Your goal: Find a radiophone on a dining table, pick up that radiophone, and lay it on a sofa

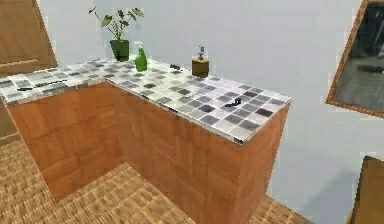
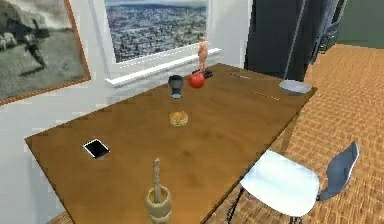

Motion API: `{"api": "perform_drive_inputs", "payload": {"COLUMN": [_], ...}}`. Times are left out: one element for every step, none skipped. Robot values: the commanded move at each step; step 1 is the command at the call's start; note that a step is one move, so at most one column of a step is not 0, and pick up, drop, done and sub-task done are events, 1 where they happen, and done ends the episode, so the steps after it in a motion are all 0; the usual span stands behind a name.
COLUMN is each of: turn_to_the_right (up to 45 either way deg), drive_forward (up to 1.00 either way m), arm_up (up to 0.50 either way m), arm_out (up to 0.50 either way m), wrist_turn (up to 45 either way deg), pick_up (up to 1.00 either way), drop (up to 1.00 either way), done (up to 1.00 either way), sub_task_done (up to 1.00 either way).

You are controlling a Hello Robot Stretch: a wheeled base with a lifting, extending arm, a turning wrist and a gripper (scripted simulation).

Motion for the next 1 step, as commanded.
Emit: {"api": "perform_drive_inputs", "payload": {"turn_to_the_right": [0.0], "drive_forward": [0.15], "arm_up": [0.0], "arm_out": [0.0], "wrist_turn": [0.0], "pick_up": [0.0], "drop": [0.0], "done": [0.0], "sub_task_done": [0.0]}}
